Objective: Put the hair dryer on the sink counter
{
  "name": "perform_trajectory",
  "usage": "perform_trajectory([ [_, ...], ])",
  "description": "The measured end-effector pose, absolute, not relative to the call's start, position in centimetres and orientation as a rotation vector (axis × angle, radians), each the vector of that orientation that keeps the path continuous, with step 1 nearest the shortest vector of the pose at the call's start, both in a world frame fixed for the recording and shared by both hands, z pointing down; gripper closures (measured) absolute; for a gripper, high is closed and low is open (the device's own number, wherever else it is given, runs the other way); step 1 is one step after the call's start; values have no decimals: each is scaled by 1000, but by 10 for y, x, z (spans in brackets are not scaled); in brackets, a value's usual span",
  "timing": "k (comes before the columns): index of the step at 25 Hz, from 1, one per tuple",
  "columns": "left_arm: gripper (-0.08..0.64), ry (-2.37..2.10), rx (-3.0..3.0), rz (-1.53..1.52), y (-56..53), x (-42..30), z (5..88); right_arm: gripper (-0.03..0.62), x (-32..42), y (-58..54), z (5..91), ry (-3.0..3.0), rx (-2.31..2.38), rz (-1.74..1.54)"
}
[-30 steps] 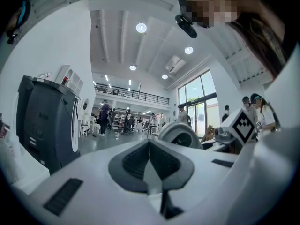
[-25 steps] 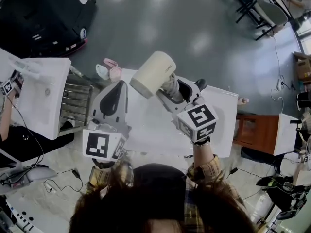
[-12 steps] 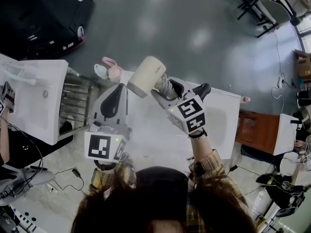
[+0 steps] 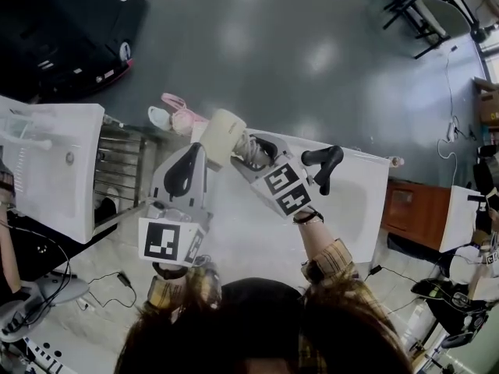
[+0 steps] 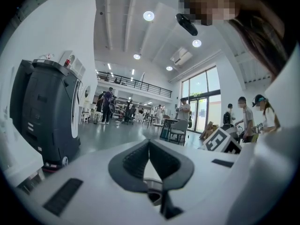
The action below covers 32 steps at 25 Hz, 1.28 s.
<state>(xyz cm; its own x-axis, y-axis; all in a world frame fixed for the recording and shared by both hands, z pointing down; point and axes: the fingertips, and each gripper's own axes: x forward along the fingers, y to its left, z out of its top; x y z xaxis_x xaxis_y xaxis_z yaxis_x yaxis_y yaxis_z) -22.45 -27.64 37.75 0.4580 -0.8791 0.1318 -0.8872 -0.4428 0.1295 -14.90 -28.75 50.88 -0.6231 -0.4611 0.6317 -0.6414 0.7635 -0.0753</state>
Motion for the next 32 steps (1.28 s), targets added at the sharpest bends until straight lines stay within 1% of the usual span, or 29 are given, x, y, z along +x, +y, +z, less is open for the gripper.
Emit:
perform_trajectory([
  [8, 543, -1523, 2495, 105, -281, -228, 399, 321, -151, -299, 540, -2310, 781, 402],
  [32, 543, -1485, 2474, 149, -289, -227, 427, 321, -160, -297, 617, -2175, 551, 222],
])
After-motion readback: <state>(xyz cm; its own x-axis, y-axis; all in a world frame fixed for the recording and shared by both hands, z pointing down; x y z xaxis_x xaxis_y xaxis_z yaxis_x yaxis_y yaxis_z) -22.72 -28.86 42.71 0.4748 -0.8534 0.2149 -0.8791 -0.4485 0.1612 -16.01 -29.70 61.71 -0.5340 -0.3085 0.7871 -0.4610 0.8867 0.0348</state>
